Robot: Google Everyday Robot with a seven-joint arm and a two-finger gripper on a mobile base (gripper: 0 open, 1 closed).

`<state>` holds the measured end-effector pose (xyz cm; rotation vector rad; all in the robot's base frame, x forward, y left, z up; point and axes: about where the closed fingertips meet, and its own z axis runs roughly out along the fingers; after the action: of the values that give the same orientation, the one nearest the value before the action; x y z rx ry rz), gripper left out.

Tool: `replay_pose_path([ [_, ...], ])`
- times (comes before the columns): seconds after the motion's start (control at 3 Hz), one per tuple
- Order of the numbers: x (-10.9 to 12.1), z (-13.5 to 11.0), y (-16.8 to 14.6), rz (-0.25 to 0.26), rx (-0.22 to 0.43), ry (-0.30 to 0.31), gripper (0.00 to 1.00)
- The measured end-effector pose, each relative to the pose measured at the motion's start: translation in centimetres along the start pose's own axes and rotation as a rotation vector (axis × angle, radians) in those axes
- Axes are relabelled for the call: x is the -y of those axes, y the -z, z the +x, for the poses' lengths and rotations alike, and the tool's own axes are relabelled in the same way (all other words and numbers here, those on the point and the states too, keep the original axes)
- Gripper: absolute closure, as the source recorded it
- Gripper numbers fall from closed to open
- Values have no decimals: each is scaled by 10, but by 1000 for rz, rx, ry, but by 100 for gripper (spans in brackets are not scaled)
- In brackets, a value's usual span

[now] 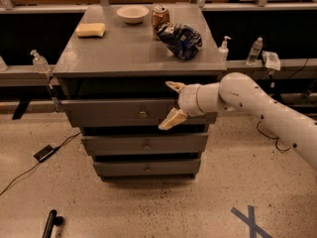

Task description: Open top drawer

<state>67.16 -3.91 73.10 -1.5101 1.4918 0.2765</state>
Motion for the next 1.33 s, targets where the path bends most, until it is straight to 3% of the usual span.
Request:
replay_pose_path([
  [0.67, 22, 57, -35, 6, -107, -19, 12],
  [1.0, 26, 78, -54, -32, -146, -29, 12],
  [1.33, 24, 82, -64, -60, -151, -35, 12],
])
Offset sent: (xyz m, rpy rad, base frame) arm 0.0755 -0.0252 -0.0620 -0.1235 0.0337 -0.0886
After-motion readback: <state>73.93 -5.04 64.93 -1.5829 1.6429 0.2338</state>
